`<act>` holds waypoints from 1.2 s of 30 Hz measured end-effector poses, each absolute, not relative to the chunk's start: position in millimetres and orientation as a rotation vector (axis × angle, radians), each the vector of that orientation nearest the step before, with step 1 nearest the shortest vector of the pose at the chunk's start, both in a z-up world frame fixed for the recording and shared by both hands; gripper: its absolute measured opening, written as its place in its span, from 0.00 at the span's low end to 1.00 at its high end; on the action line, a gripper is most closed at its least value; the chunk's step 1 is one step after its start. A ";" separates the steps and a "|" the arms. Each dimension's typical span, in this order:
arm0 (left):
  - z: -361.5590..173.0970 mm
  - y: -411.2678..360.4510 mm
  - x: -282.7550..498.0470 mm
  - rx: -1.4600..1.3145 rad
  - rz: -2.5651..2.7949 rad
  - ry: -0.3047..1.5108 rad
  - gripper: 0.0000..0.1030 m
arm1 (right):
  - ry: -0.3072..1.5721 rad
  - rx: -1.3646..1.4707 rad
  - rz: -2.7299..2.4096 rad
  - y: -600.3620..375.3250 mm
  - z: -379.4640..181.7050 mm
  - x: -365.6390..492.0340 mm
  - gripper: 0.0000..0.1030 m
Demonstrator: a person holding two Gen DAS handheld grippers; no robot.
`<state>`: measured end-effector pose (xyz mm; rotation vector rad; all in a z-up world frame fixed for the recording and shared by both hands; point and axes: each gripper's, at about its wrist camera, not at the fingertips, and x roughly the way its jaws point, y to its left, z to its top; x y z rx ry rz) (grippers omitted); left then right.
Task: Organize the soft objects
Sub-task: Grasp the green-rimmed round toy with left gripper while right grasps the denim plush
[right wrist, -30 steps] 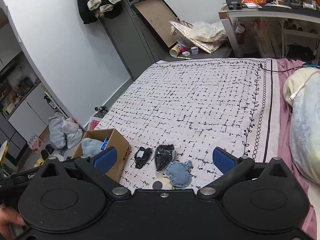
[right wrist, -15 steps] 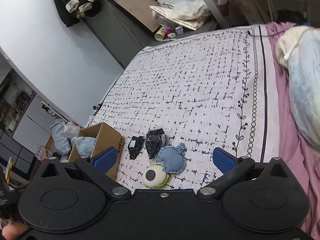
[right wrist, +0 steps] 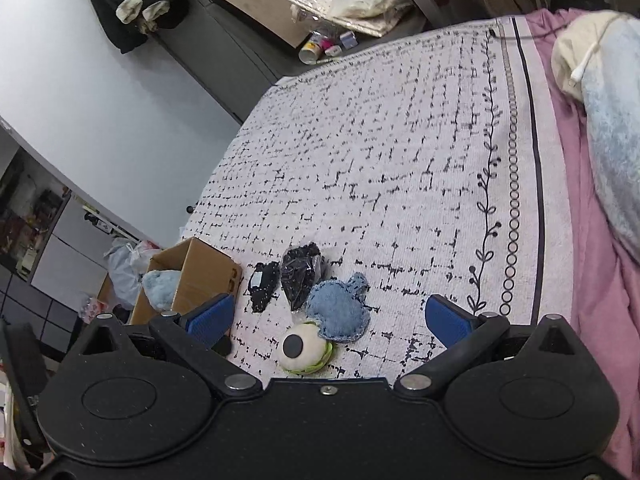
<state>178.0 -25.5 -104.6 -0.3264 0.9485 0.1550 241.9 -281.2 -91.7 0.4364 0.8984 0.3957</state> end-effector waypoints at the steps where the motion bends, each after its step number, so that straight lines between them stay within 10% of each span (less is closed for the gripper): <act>1: -108.4 -26.5 180.0 -0.334 0.152 0.957 0.98 | 0.903 0.440 0.395 -281.6 -94.0 243.6 1.00; 27: -174.2 -43.7 207.9 -0.407 0.133 1.027 0.88 | 1.029 0.507 0.395 -277.3 -140.6 287.1 0.89; 36: -175.9 -45.3 210.0 -0.459 0.080 1.002 0.43 | 1.088 0.477 0.396 -254.2 -159.5 304.5 0.80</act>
